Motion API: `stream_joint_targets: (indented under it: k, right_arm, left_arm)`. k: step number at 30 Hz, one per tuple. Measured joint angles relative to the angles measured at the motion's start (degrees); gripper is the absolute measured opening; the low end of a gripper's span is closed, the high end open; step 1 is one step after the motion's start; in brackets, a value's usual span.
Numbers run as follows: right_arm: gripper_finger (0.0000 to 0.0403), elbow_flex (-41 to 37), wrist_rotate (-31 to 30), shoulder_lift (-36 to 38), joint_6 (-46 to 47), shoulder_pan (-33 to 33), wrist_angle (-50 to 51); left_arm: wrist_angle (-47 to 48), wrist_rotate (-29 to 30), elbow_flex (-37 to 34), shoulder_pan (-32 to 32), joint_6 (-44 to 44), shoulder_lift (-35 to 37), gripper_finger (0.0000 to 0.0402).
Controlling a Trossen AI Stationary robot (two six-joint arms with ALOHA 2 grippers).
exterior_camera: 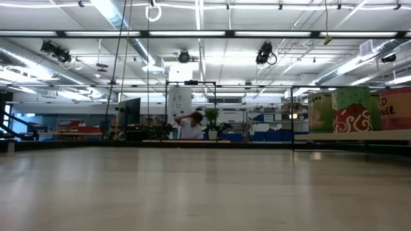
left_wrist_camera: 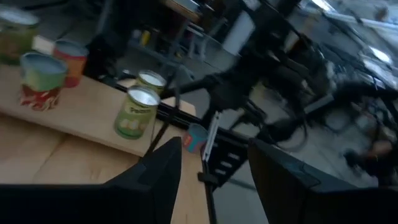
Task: Pick and place cans onto a shelf
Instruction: Put the canned corn on the shelf
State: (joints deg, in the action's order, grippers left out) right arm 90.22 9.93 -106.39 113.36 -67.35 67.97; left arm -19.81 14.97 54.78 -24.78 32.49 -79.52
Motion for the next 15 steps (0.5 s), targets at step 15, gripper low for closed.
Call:
stream_joint_targets:
  k: [15]
  right_arm:
    - [0.038, -17.22, 6.23, 4.29, 1.67, 2.37, -13.7]
  left_arm:
    - [2.19, -4.87, 0.0, 4.49, -4.28, 2.07, 0.0192]
